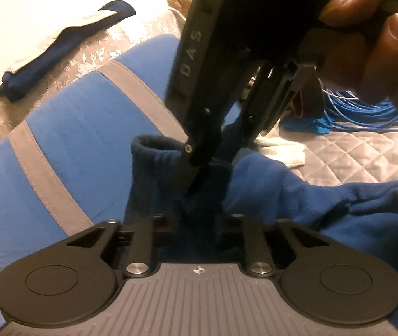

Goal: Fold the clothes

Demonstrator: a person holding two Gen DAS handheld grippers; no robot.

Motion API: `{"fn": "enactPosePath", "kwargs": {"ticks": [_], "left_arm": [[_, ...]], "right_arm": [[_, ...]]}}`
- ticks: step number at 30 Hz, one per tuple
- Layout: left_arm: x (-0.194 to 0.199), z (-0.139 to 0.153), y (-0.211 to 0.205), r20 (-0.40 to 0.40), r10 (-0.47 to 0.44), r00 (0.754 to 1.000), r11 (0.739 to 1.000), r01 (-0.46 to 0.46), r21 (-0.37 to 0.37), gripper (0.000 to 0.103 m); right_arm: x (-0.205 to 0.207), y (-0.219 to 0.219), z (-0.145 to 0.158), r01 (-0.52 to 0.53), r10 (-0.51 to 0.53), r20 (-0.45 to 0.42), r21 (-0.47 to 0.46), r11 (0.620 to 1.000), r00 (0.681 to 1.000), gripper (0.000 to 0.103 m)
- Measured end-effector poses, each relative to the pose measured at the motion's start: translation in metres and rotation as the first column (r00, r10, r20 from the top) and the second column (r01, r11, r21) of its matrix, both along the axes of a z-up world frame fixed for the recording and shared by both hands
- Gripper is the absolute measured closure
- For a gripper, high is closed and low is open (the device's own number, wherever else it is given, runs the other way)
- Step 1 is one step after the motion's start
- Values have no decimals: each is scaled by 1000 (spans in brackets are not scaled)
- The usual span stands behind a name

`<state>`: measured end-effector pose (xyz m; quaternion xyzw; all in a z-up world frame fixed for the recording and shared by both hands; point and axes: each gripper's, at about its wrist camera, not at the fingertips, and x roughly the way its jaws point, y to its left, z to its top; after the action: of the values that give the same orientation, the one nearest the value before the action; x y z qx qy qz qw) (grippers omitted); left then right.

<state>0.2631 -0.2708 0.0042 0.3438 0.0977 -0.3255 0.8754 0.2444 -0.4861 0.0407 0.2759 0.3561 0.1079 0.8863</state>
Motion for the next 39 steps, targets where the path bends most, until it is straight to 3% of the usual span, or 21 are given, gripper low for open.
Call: {"fn": "enactPosePath", "kwargs": {"ticks": [3, 4, 6, 11, 14, 16, 18, 20, 22, 25, 30, 35, 37, 39], "left_arm": [[-4, 0, 0, 36, 37, 999, 999, -36, -14, 97], [-6, 1, 1, 51, 48, 998, 999, -47, -21, 97], [-12, 5, 6, 86, 64, 994, 998, -61, -29, 98], [-24, 29, 31, 164, 135, 977, 989, -123, -82, 98], [-20, 68, 74, 93, 273, 958, 938, -243, -249, 98], [-16, 95, 113, 35, 379, 925, 867, -341, -363, 98], [-20, 118, 155, 46, 473, 880, 804, -409, -432, 98], [-29, 137, 202, 74, 567, 820, 743, -471, -475, 98], [-41, 148, 251, 73, 669, 740, 662, -549, -510, 98], [-63, 155, 326, 55, 804, 593, 523, -658, -542, 98], [-97, 119, 443, -48, 942, 332, 260, -814, -520, 98], [-110, 51, 545, -299, 948, 108, -14, -926, -378, 99], [-119, 31, 571, -400, 915, 50, -102, -932, -349, 99], [-131, 20, 587, -488, 873, 18, -170, -926, -338, 98]], "right_arm": [[-11, -9, 7, 76, -74, 34, -38, 996, 997, 31], [-16, -13, 8, 105, -103, 42, -49, 993, 994, 28], [-26, -22, 8, 153, -151, 44, -60, 986, 988, 27], [-45, -30, -4, 159, -159, -11, -36, 987, 987, 24], [-58, -24, -10, 145, -147, -36, -57, 988, 988, 23], [-67, -14, -12, 121, -126, -50, -86, 989, 991, 23], [-75, -3, -12, 98, -105, -56, -115, 989, 993, 22], [-84, 8, -8, 68, -76, -53, -142, 987, 996, 20], [-93, 19, -4, 37, -46, -50, -170, 985, 998, 18], [-104, 37, 2, -13, 3, -46, -217, 976, 999, 16], [-119, 62, 1, -77, 62, -58, -301, 950, 996, 13], [-127, 75, -10, -94, 64, -100, -332, 939, 993, 13], [-130, 77, -14, -94, 58, -116, -340, 936, 992, 13], [-134, 77, -17, -94, 50, -131, -352, 931, 990, 12]]}}
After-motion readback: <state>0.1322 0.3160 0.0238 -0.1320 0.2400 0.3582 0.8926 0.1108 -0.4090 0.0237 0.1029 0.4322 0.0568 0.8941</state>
